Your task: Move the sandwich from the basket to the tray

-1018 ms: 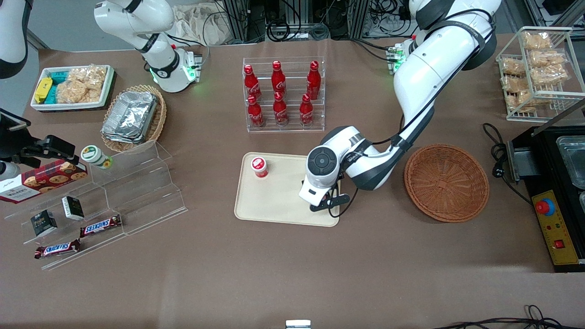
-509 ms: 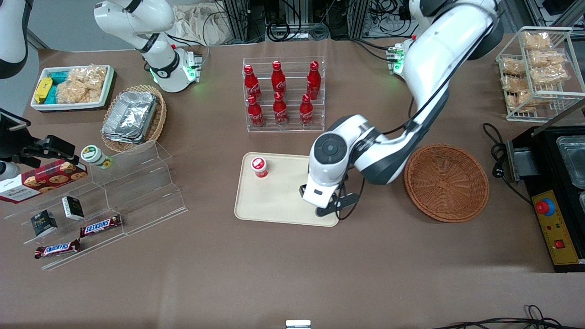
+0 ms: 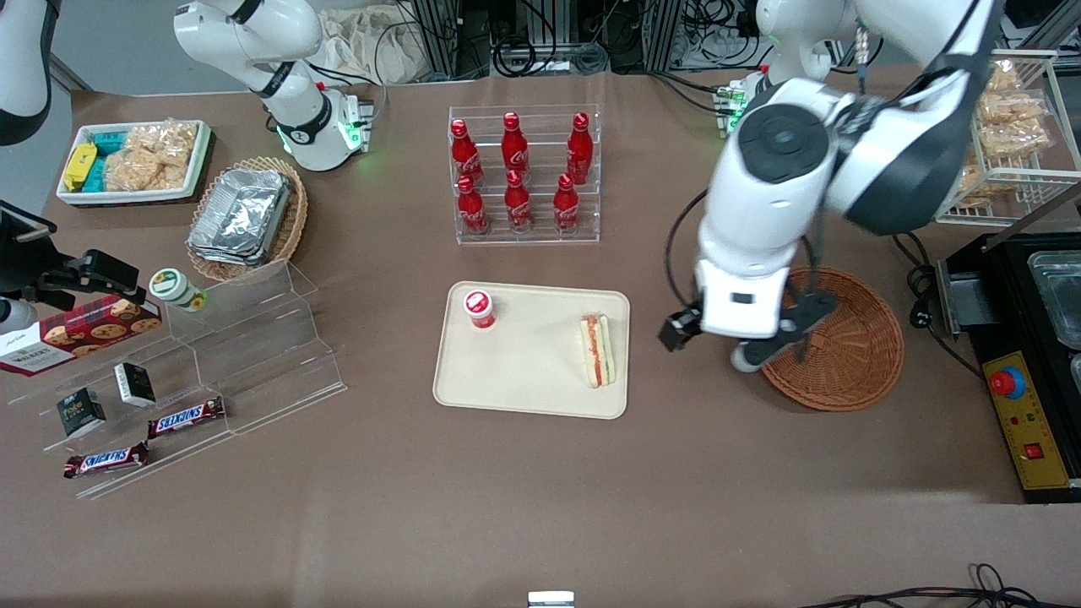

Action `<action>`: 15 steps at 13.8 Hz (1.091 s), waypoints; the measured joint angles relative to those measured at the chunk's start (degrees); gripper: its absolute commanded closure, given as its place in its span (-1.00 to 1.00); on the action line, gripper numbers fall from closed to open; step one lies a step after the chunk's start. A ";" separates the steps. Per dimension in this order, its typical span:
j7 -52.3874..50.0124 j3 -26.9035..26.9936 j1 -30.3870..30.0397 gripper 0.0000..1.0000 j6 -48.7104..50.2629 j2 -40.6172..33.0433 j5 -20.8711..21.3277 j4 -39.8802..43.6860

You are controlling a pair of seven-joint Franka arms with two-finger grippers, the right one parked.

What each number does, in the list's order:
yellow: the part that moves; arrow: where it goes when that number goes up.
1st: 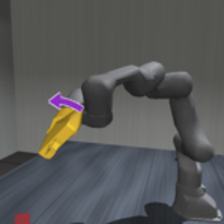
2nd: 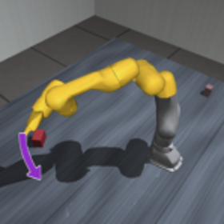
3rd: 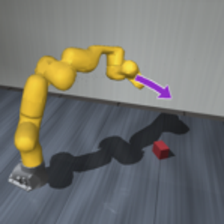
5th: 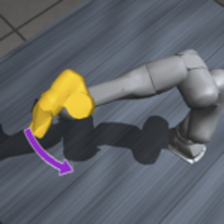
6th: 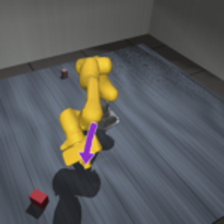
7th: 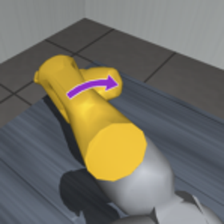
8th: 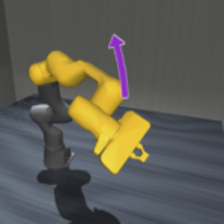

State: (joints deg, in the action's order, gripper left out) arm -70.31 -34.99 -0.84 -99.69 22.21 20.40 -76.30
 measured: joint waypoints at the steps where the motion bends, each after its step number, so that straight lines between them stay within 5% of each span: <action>1: 1.14 0.04 -1.58 -1.00 0.02 -0.84 -0.67 -0.05; 9: 21.26 1.64 -9.48 -1.00 5.51 -4.06 -6.57 -0.19; 15: 47.93 22.72 -5.91 -1.00 7.58 -10.49 -16.59 -3.58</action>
State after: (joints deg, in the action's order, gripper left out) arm -22.39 -12.27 -6.75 -92.11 11.72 3.81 -79.88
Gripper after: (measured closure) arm 0.000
